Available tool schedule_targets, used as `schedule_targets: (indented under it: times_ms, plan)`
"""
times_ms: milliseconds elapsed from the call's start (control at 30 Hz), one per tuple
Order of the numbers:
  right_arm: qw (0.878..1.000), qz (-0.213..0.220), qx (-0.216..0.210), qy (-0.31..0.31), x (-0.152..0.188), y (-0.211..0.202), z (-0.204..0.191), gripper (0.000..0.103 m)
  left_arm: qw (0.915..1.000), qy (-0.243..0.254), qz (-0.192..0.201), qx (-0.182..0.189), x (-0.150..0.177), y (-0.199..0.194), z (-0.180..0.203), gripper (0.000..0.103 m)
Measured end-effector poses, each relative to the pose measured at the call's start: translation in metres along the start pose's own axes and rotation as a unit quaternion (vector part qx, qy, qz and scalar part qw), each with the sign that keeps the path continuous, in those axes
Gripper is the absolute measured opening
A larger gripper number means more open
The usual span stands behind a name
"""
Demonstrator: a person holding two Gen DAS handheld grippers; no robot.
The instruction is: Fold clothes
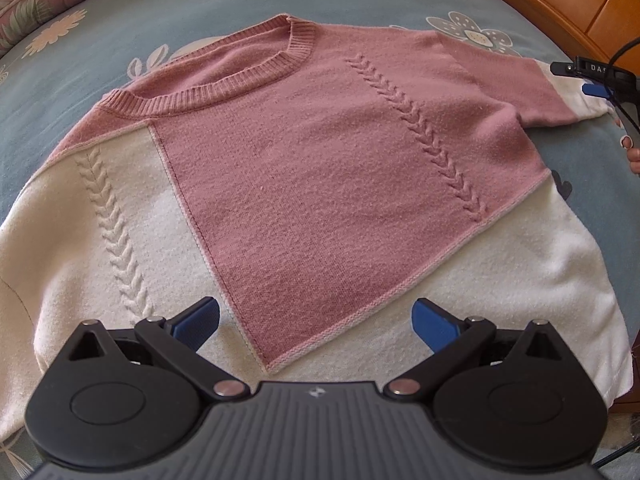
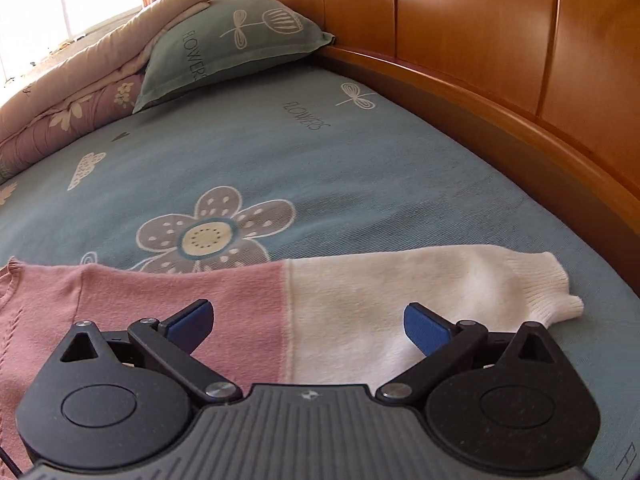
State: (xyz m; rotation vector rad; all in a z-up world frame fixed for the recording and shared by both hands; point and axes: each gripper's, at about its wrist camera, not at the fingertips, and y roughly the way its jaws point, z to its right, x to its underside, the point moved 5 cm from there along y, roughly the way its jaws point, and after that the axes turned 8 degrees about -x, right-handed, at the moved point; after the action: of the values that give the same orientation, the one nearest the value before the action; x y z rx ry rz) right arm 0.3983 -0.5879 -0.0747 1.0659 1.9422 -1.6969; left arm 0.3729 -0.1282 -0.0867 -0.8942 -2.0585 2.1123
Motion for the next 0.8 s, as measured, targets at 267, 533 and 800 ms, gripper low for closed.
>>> schedule_targets:
  times_ms: [267, 533, 800]
  plan:
    - [0.998, -0.001, 0.018, 0.058, -0.013, 0.005, 0.079, 0.103, 0.9999, 0.012, -0.007, -0.006, 0.002, -0.005, 0.003, 0.101]
    - [0.996, -0.022, 0.067, 0.045, -0.021, 0.016, 0.087, 0.103, 0.9998, -0.014, -0.016, -0.006, 0.001, -0.006, 0.008, 0.101]
    - [0.993, -0.041, -0.01, -0.109, -0.009, -0.018, -0.04, 0.103, 0.9973, -0.057, 0.006, -0.045, -0.007, -0.019, -0.008, 0.101]
